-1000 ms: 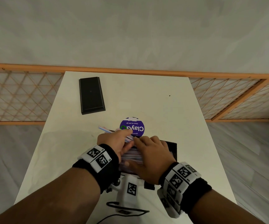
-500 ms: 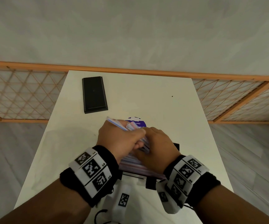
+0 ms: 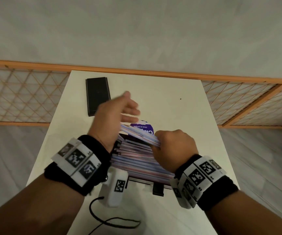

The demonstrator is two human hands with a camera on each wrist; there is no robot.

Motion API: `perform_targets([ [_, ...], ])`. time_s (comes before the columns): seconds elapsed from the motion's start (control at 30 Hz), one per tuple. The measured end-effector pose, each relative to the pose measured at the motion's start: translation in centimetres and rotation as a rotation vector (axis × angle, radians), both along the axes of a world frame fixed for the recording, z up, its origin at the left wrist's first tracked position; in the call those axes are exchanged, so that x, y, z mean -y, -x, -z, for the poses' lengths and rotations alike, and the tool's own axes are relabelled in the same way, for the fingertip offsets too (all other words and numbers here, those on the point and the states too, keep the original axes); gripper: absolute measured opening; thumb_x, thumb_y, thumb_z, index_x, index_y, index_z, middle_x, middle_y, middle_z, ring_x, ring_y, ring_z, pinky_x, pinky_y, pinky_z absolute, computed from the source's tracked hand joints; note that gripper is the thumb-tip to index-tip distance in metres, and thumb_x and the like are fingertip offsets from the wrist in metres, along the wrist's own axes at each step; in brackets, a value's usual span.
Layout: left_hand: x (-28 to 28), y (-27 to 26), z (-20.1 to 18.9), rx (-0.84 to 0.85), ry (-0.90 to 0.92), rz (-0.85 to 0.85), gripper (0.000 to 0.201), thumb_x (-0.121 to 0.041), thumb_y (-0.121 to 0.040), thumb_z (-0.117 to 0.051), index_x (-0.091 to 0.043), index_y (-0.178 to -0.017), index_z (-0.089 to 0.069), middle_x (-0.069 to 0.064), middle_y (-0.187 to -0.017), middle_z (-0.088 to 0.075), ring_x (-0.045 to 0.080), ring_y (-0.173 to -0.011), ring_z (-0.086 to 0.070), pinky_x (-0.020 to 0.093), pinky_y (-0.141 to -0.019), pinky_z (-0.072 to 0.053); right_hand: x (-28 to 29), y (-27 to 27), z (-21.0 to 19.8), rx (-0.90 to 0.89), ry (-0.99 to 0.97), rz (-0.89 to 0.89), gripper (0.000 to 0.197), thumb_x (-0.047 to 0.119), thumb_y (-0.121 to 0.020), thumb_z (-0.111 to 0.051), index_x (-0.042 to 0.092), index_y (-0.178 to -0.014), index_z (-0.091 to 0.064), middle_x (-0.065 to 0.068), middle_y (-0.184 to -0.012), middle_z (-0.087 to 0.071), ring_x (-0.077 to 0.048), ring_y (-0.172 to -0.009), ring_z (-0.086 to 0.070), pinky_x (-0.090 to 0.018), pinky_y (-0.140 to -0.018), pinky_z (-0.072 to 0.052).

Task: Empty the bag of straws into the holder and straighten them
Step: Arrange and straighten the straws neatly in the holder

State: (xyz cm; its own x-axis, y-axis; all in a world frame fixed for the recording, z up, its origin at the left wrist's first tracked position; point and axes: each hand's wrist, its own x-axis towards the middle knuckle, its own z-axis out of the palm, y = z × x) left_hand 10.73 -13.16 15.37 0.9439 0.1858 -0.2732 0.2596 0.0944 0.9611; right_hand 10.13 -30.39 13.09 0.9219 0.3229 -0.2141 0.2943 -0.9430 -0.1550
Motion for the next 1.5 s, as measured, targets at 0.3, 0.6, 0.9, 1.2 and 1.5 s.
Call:
perform_targets([
  [0.3, 0.6, 1.3, 4.1, 0.054, -0.574, 0.075, 0.047, -0.046, -0.105, -0.041, -0.011, -0.088, -0.068, 0.003, -0.085, -0.071, 0.014, -0.08, -0.066, 0.032, -0.076, -0.053, -2.7, 2.4, 2.2, -0.077, -0.036, -0.063, 0.042, 0.065, -0.094, -0.04, 0.024, -0.087, -0.042, -0.003, -0.091, -0.065, -0.03, -0.083, -0.064, -0.033, -0.062, -0.04],
  [0.6, -3.2, -0.1, 7.8, -0.279, -0.697, 0.127, 0.037, -0.033, -0.093, -0.068, -0.031, -0.129, -0.06, -0.006, -0.117, -0.062, 0.016, -0.104, -0.059, 0.028, -0.091, -0.042, -2.0, 4.7, 6.8, -0.124, 0.03, -0.04, 0.108, 0.095, -0.069, -0.023, 0.018, -0.145, -0.029, -0.004, -0.149, -0.033, -0.031, -0.137, -0.028, -0.057, -0.114, -0.022],
  [0.9, -3.6, 0.2, 7.4, -0.109, -1.014, 0.233, 0.013, -0.02, -0.094, -0.068, -0.016, -0.101, -0.078, 0.0, -0.099, -0.074, 0.014, -0.091, -0.063, 0.019, -0.083, -0.037, -0.4, 4.1, 8.8, -0.115, -0.034, -0.193, 0.089, 0.082, -0.081, -0.035, 0.021, -0.147, -0.035, -0.007, -0.151, -0.041, -0.034, -0.137, -0.039, -0.058, -0.115, -0.026],
  [1.2, -5.1, -0.4, 2.8, 0.07, -0.87, 0.139, 0.011, -0.021, -0.085, -0.076, -0.023, -0.074, -0.076, -0.015, -0.062, -0.065, -0.001, -0.059, -0.059, 0.016, -0.057, -0.038, -0.1, 3.6, 7.9, -0.016, -0.355, -0.187, 0.07, 0.07, -0.076, -0.056, 0.022, -0.126, -0.05, 0.003, -0.127, -0.052, -0.021, -0.116, -0.049, -0.049, -0.109, -0.037],
  [1.5, -4.5, -0.6, -0.5, 0.364, -0.64, 0.122, 0.013, -0.009, -0.083, -0.079, -0.019, -0.074, -0.077, -0.013, -0.056, -0.062, 0.004, -0.048, -0.052, 0.009, -0.049, -0.037, 0.1, 2.2, 5.6, 0.208, -0.492, 0.068, 0.061, 0.06, -0.083, -0.057, 0.017, -0.127, -0.05, 0.002, -0.115, -0.054, -0.021, -0.102, -0.05, -0.041, -0.089, -0.047],
])
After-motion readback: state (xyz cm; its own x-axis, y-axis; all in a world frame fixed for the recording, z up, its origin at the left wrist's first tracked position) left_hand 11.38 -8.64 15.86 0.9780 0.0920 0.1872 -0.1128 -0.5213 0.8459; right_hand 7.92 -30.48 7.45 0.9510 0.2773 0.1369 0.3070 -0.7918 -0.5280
